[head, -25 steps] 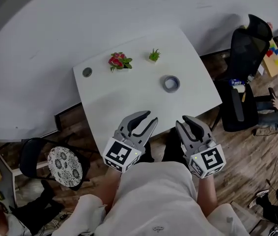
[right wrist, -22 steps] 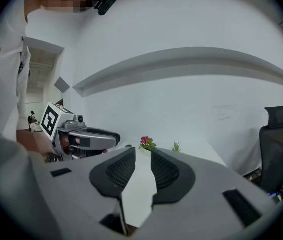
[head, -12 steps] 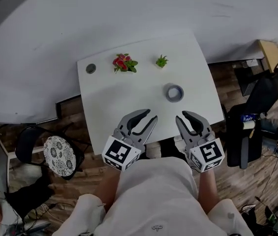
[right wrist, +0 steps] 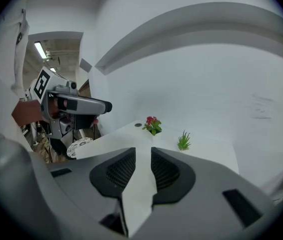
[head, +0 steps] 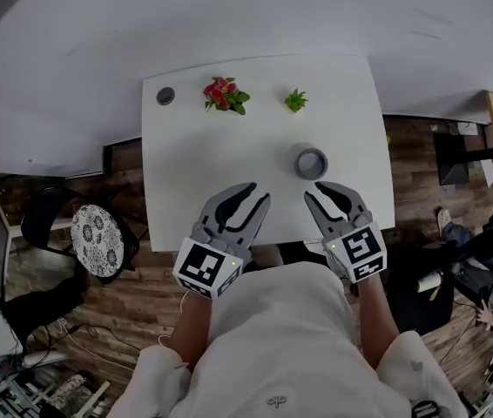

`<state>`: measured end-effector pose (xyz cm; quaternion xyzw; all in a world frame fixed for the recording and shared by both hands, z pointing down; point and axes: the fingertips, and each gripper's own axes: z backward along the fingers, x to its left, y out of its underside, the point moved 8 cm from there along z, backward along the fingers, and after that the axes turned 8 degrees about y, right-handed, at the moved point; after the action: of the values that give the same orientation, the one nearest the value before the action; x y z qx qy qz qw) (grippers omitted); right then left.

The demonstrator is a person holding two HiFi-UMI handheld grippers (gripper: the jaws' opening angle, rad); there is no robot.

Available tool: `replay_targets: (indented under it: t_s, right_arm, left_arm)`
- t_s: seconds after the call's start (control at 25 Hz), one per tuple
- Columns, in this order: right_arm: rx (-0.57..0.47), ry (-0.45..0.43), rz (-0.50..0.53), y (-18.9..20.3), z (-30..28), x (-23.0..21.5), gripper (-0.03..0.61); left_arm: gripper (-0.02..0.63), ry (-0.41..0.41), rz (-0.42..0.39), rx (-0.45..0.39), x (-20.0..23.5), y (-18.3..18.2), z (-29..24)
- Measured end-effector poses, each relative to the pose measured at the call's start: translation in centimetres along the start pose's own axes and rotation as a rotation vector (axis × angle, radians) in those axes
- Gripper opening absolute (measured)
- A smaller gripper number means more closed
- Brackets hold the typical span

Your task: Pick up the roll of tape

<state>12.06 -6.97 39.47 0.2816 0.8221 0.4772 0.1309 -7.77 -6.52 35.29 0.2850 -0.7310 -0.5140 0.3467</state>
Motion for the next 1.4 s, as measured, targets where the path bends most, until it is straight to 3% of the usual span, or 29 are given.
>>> replay_targets:
  t_s: [0.24, 0.6, 0.92, 1.4]
  right_arm:
    - [0.073, -0.106, 0.093, 1.9, -2.1, -1.6, 0.104]
    - [0.158, -0.224, 0.127, 5.7, -5.6, -3.8, 0.106]
    - [0.235, -0.25, 0.248, 9.4, -8.1, -5.0, 0.106]
    - [0.272, -0.307, 0.491, 11.6, -10.5, -5.0, 0.11]
  left_arm:
    - [0.117, -0.096, 0.043, 0.0, -1.2, 0.9, -1.2]
    - [0.117, -0.185, 0.062, 0.008, -2.2, 1.3, -2.6]
    - [0.117, -0.223, 0.081, 0.034, -3.0, 1.6, -4.0]
    - [0.117, -0.252, 0.099, 0.047, -3.2, 2.1, -5.9]
